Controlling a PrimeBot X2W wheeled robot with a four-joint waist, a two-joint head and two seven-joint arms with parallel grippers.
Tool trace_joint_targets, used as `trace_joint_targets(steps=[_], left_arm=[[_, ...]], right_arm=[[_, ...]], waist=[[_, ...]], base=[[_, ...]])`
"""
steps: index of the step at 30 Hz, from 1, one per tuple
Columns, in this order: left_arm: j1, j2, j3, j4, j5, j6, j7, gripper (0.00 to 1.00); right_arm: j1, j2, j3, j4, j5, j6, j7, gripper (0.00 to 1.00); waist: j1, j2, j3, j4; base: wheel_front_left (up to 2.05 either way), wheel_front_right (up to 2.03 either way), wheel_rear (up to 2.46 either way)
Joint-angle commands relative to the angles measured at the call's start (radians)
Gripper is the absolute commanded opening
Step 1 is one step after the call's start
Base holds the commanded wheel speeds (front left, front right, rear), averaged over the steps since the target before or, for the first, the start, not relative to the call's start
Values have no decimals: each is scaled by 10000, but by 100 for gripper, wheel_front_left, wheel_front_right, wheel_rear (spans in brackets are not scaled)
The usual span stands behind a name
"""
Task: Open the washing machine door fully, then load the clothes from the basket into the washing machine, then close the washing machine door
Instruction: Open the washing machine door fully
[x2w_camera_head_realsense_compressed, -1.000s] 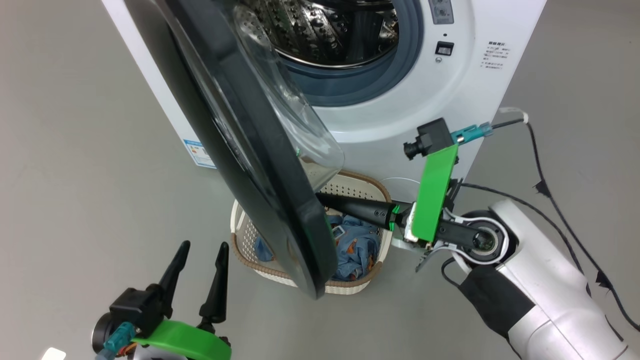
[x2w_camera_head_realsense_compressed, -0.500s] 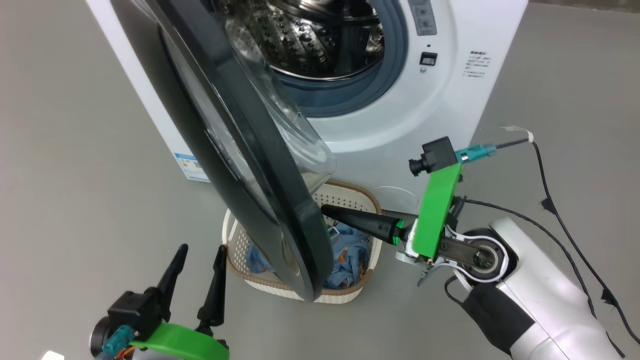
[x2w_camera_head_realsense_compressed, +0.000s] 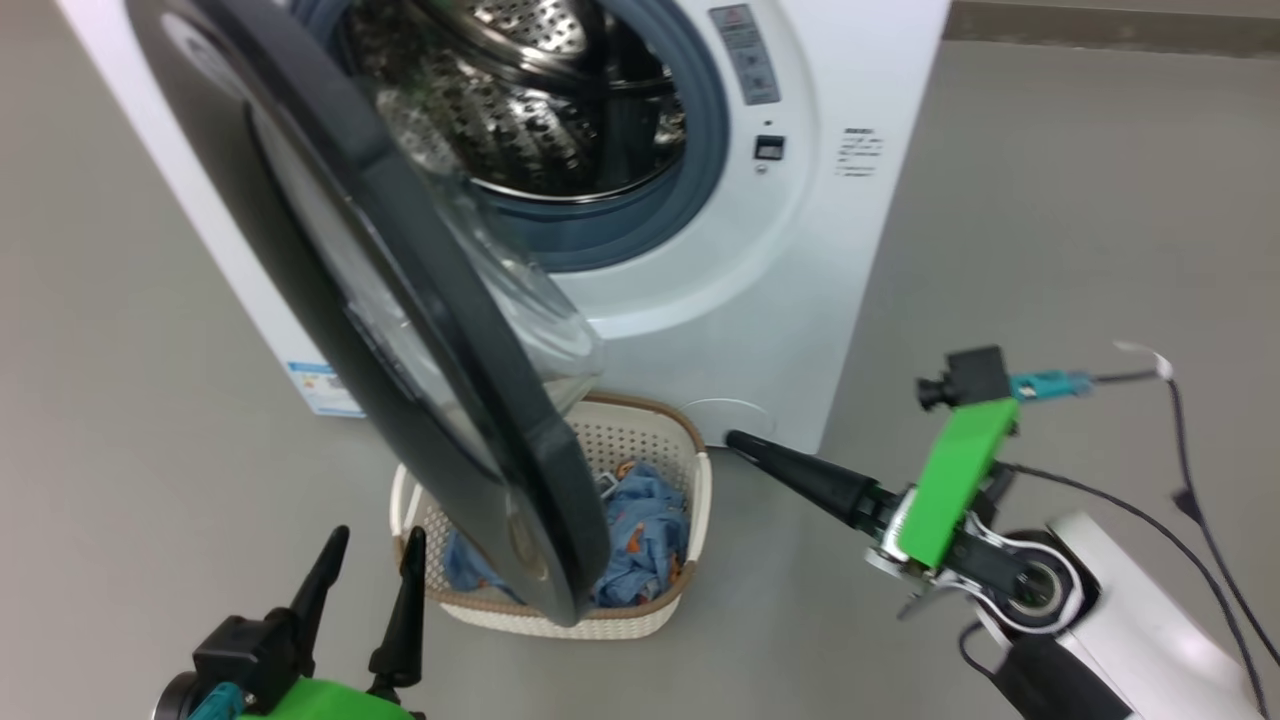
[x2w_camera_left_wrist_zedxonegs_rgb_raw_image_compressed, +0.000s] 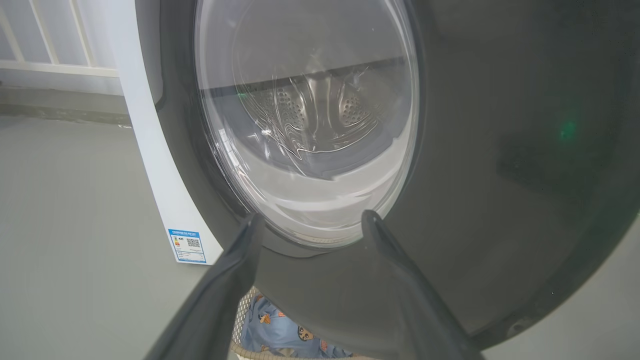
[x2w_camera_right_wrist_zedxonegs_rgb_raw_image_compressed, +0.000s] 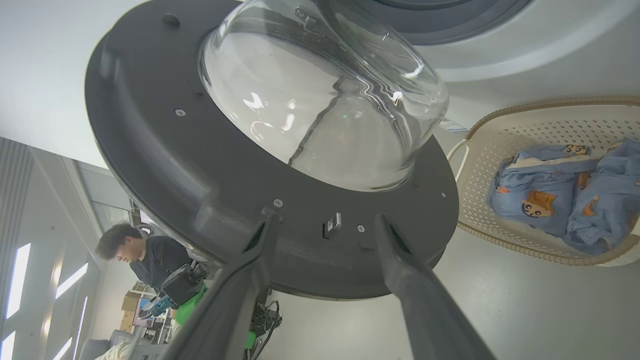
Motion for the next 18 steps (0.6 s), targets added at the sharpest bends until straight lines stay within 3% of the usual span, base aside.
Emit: trace_joint_targets(steps=[1, 18], left_arm=[[-118, 182, 384, -257, 40, -25, -65, 100], [387, 193, 830, -363, 127, -25, -65, 100]], right_arm=[[189, -65, -26, -289, -69, 16, -178, 100], [1684, -1322, -142, -273, -556, 16, -2212, 100]], waist=[[0, 0, -133, -222], [0, 0, -405, -960]], base=[[0, 0, 0], [0, 0, 0]])
